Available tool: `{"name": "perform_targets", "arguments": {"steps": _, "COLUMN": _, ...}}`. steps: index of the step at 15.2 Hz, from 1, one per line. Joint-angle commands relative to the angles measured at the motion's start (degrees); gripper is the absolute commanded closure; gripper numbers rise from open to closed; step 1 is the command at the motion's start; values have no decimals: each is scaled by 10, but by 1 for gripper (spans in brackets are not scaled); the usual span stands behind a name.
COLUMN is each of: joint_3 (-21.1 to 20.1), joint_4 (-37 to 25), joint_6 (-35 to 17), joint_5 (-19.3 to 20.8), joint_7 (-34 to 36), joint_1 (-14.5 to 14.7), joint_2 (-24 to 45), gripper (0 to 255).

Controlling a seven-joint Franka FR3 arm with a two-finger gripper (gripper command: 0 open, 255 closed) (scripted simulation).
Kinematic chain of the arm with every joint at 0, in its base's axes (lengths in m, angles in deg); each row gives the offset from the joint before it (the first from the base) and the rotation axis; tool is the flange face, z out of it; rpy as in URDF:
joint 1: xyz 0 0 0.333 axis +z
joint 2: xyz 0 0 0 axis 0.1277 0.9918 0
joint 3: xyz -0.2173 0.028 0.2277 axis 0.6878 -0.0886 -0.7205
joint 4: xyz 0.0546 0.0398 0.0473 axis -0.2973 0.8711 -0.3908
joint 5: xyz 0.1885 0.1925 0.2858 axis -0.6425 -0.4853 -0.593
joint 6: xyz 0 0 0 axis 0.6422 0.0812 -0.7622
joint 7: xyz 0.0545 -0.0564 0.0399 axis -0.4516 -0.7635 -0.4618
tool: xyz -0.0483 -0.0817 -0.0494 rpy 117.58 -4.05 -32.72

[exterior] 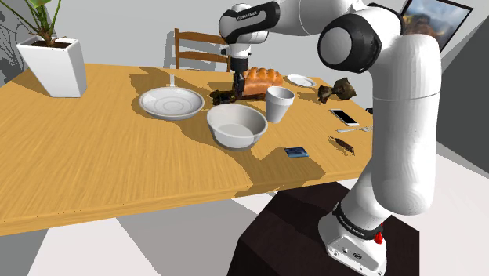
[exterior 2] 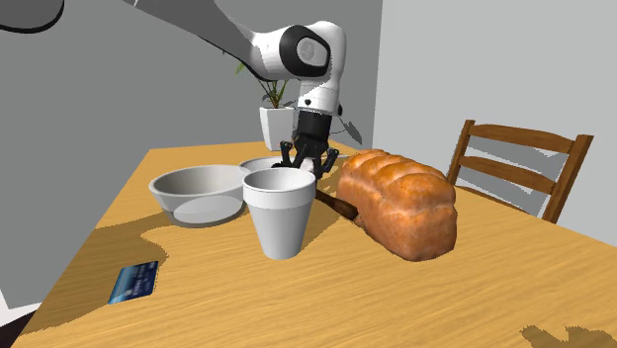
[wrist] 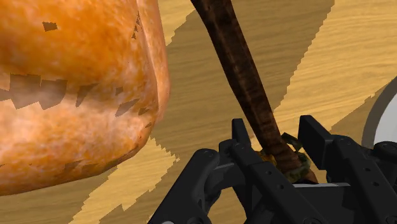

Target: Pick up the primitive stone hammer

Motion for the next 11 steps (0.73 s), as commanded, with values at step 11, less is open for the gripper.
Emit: {"name": "perform_targets", "arguments": {"steps": 11, "joint_3": 3, "joint_4": -57, "joint_6": 70, "joint_5": 6, "joint_7": 6, "joint_1": -3, "joint_2": -15, "gripper": 255}}
